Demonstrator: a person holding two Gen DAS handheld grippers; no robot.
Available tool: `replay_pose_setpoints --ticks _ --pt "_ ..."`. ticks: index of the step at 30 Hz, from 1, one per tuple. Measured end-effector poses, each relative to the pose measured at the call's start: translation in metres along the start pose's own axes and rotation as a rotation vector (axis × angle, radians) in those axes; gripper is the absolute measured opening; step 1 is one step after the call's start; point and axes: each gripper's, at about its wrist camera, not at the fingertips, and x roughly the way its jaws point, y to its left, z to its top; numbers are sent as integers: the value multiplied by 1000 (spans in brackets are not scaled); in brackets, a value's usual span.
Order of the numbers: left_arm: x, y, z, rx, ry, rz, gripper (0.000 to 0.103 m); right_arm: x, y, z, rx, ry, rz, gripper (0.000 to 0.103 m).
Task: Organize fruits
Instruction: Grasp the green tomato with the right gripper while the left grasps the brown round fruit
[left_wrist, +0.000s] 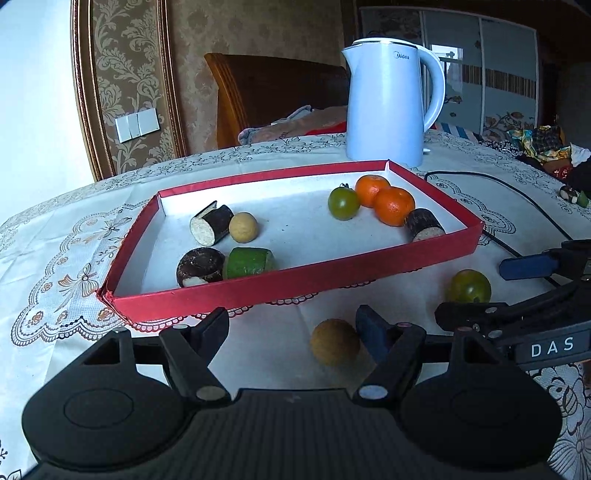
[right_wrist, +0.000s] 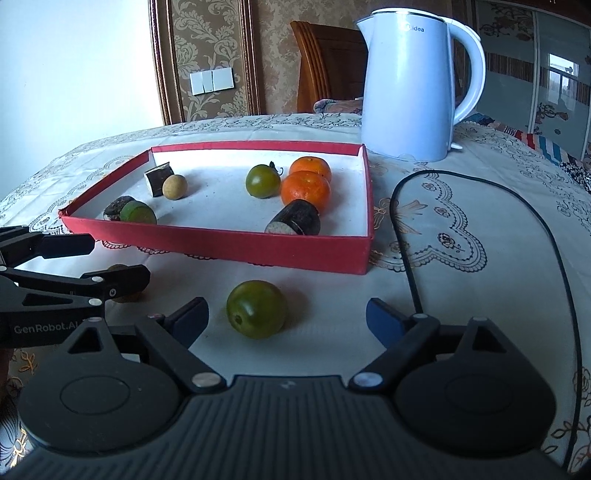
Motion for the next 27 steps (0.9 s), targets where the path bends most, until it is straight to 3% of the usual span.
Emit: replay_pose_setpoints --ticks 5,9,14,17,18,20,25,27 --pt "6 -1 0 2 32 2 76 5 6 3 -35 12 -9 88" --pt "6 3 -1 -11 46 6 77 3 8 2 -50 -3 -8 75" --pt "4 1 -2 4 44 8 75 2 5 2 -35 -9 -8 67" --pt "4 1 -2 2 44 5 74 1 8 1 -61 -16 -5 54" --pt "4 1 -2 3 43 -1 72 0 11 1 -75 -20 3 45" --pt "3 0 -2 13 39 -5 68 -1 14 0 -96 -24 8 39" --pt "2 -3 -2 28 34 -17 60 -2 17 0 -108 -25 12 36" --pt "1 -3 -2 34 31 -25 50 -2 20 0 -119 -27 16 31"
